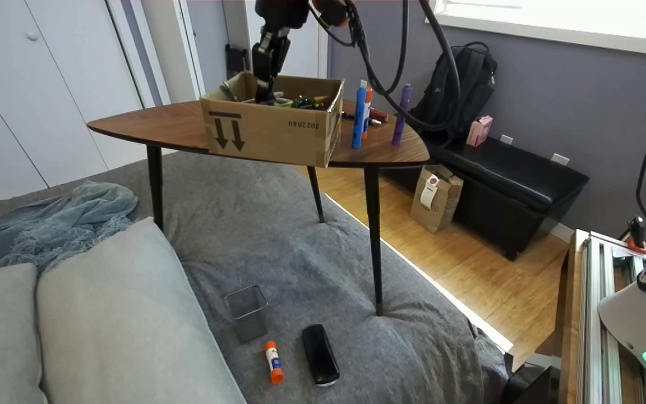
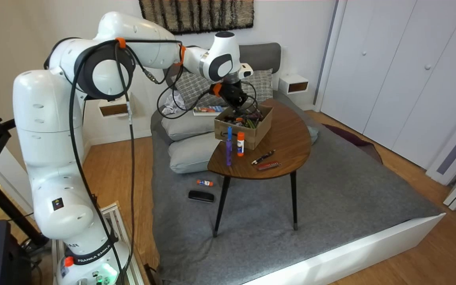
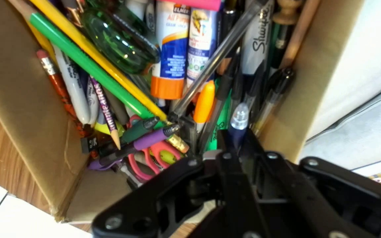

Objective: Remove a clear pen with some purple from the cardboard box and put it on the table

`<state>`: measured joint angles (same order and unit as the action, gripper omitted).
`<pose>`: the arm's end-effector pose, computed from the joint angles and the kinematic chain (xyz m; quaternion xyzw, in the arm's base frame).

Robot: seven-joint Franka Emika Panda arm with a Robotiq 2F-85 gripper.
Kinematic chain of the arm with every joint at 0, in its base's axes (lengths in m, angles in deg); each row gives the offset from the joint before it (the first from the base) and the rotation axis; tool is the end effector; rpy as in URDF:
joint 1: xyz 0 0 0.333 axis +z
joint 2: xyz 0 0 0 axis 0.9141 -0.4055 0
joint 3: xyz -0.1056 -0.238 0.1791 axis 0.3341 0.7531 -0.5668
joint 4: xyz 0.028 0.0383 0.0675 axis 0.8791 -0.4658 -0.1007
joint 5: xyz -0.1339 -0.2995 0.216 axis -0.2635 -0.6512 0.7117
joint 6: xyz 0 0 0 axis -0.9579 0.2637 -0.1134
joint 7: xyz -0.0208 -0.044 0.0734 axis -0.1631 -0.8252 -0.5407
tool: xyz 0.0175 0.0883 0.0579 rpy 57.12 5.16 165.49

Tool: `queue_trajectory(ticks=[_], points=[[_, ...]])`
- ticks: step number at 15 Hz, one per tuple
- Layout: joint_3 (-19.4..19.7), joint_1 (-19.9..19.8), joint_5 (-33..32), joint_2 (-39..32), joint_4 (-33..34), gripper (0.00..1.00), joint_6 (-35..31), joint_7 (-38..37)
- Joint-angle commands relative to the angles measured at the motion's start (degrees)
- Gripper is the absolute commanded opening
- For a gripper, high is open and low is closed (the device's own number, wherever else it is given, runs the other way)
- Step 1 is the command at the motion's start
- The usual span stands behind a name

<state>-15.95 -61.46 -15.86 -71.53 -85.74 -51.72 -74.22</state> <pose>0.6522 0.1477 0.4684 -0.9618 -0.2229 -0.1555 0.0324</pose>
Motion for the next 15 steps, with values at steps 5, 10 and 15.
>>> queue_trajectory(ticks=[5,10,15], points=[[1.9,-2.4,4.3,13.4,-9.1,0.03,2.1,2.9],[6.0,-4.2,2.7,17.7,-13.8,0.03,-7.8,1.6],[9.7,-6.1,4.2,17.6,-16.7,0.03,-17.6,6.2]])
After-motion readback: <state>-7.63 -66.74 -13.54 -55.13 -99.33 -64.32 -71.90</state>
